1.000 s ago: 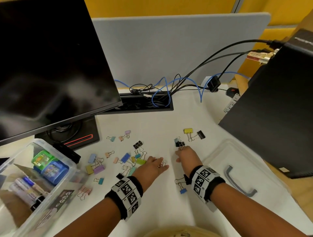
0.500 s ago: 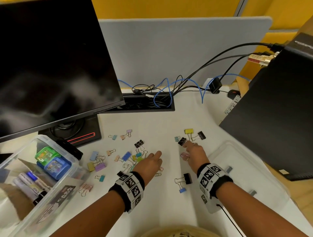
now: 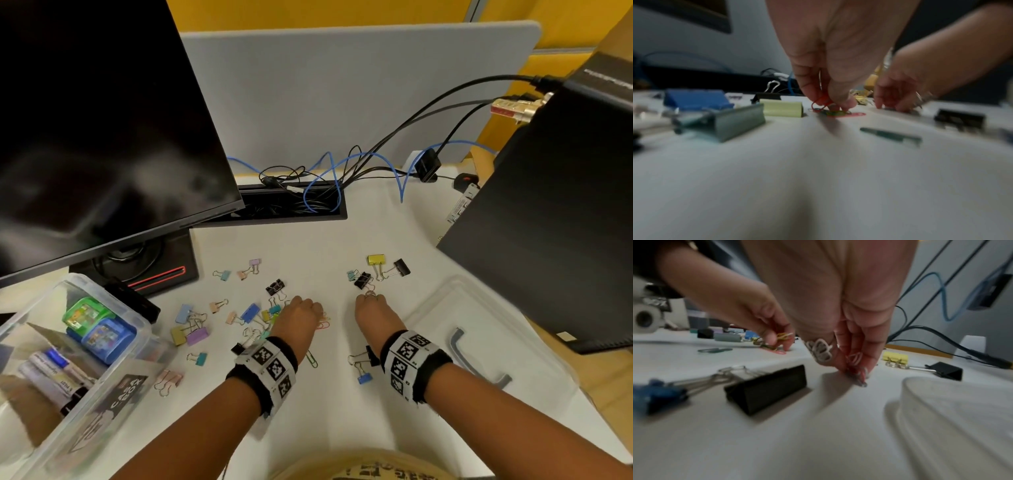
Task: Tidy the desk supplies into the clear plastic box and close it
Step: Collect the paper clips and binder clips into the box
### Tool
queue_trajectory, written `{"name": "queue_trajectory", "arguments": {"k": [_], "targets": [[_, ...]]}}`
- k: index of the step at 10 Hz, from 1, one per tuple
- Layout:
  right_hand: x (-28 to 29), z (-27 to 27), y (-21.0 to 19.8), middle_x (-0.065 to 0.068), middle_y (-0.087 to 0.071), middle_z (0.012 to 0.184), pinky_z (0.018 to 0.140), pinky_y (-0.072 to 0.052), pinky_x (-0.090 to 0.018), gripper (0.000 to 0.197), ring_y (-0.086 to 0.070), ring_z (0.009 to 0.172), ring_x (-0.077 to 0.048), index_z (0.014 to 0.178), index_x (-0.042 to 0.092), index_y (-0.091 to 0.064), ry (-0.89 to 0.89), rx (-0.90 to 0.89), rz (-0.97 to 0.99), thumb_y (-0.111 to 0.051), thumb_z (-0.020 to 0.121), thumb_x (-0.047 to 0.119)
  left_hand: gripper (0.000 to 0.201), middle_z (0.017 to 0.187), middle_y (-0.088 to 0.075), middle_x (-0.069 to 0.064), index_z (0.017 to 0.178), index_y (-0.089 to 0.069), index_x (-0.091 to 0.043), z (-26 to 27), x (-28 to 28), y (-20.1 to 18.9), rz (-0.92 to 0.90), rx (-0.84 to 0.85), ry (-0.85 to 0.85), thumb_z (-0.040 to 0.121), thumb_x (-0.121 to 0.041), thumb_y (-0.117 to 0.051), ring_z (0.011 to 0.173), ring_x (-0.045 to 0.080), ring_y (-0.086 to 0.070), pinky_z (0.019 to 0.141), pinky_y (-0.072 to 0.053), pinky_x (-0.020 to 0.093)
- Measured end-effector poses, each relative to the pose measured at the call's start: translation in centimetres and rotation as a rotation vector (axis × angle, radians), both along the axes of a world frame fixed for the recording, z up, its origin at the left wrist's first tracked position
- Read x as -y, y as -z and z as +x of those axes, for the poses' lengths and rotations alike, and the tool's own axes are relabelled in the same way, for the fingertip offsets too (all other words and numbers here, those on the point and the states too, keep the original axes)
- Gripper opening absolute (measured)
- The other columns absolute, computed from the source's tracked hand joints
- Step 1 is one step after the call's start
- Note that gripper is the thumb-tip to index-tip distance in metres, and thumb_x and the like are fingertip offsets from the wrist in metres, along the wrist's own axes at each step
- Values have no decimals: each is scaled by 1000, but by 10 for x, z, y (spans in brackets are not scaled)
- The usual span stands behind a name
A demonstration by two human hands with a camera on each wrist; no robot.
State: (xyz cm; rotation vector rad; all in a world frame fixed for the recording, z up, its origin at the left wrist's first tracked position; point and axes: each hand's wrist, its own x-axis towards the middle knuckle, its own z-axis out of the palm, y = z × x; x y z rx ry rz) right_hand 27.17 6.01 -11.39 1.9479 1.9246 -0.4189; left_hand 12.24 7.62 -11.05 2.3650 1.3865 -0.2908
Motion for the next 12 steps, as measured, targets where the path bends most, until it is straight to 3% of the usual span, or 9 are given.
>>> {"name": "queue_trajectory", "arguments": {"k": [1, 2, 4, 6, 7, 8, 10, 11, 12], "targets": [[2, 0, -3, -11, -56, 44, 36, -25, -11, 51, -56, 39, -18, 44, 1, -59, -120, -59, 0, -82, -1, 4, 30, 117, -62, 13, 121, -59, 0, -9, -9, -5, -225, 392, -339, 94, -1, -46, 109, 23, -58, 85, -42, 15], [0, 2, -22, -25, -58, 110, 81, -50, -28, 34, -59, 103, -32, 106, -7, -55, -6, -165, -78, -66, 73, -5, 25, 86, -65, 3, 112, -64, 0, -21, -12, -6, -347, 686, -569, 94, 0, -46, 71, 2, -60, 66, -46, 13], [-11, -10, -53, -5, -61, 83, 64, -48, -8, 21, -58, 73, -14, 100, -2, -65, 332, -971, 147, -61, 80, -5, 40, 84, -60, 5, 131, -46, -8, -33, -7, -8, -881, 1231, -890, 96, 8, -36, 73, 14, -54, 67, -48, 19], [-1, -56, -71, -13, -70, 108, 88, -50, -14, 41, -65, 95, -16, 112, 7, -66, 75, -1061, 69, -56, 79, -14, 42, 67, -72, 5, 83, -72, -8, -28, -1, -10, -1260, 1522, -1228, 95, -18, -32, 51, 14, -63, 49, -52, 22], [0, -46, -73, -11, -70, 108, 85, -45, -7, 38, -62, 93, -11, 111, 6, -67, 51, -1042, 219, -58, 80, -13, 41, 49, -60, 3, 77, -58, -11, -41, -1, -5, -1325, 1532, -1406, 99, -32, -30, 37, 12, -54, 38, -45, 15], [-15, -27, -54, -13, -71, 103, 79, -39, -5, 27, -63, 93, -17, 105, 5, -70, 47, -903, 368, -58, 84, -8, 46, 39, -36, -8, 54, -37, -22, -56, 8, -11, -1142, 1314, -1396, 99, -34, -33, 30, 5, -30, 30, -20, 11], [-26, -40, -13, -13, -54, 135, 104, -40, -33, 41, -49, 124, -26, 128, 7, -54, -475, -564, -66, -57, 87, 3, 57, 47, -32, -7, 47, -31, -21, -55, 33, -27, -395, 610, -786, 80, -60, -56, 46, 10, -29, 50, -26, 23], [-32, -42, -7, -18, -50, 137, 102, -39, -39, 39, -46, 126, -31, 129, 4, -51, -598, -390, -159, -53, 90, 8, 32, 72, -64, -8, 81, -69, -29, -54, 41, -31, -232, 242, -348, 76, -60, -61, 73, 8, -57, 64, -38, 18], [-31, -40, -8, -19, -53, 133, 100, -39, -37, 34, -48, 123, -29, 127, 1, -52, -631, -301, -190, -44, 95, 10, 47, 114, -69, 3, 133, -49, -35, -48, 42, -22, -231, 19, -108, 88, -45, -54, 112, 16, -58, 95, -43, 25]]}}
